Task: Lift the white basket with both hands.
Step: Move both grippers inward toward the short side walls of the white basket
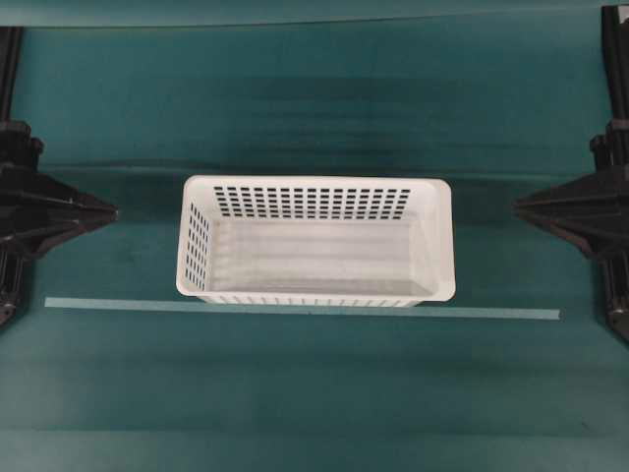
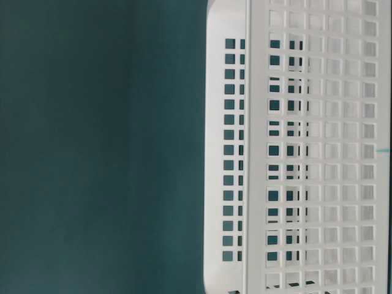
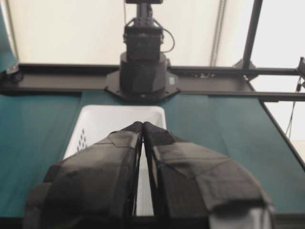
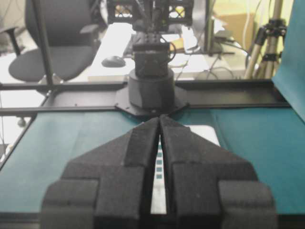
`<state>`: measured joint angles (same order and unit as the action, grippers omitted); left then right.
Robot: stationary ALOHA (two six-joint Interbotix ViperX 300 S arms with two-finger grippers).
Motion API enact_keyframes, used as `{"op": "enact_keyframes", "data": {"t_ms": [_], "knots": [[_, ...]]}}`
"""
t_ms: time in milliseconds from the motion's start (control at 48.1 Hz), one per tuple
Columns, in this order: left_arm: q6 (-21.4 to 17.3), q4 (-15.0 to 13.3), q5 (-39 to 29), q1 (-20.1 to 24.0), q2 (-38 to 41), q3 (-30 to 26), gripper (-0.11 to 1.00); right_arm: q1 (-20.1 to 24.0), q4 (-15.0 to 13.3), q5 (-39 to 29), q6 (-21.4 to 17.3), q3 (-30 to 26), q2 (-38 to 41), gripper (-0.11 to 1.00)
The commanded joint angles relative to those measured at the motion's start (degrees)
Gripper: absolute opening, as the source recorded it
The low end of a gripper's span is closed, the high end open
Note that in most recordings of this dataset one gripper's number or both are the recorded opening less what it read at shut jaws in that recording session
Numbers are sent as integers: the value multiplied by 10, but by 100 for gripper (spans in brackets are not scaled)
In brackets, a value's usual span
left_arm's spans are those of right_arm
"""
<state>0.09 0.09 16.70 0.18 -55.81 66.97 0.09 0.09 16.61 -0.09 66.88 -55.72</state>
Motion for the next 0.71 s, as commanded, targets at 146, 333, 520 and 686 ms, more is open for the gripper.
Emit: {"op": "enact_keyframes", "data": {"t_ms": [146, 333, 520, 686], "knots": [[70, 9, -30, -3, 41, -47, -2, -5, 83, -3, -45, -20, 8, 4], [128, 9, -32, -11, 52, -70, -4, -18, 165, -45, -128, -69, 53, 1], [228, 9, -54, -11, 64, -102, -4, -40, 210, -158, -206, -128, 109, 1], [317, 10, -113, -11, 76, -139, -4, -57, 214, -267, -289, -185, 151, 1]]}}
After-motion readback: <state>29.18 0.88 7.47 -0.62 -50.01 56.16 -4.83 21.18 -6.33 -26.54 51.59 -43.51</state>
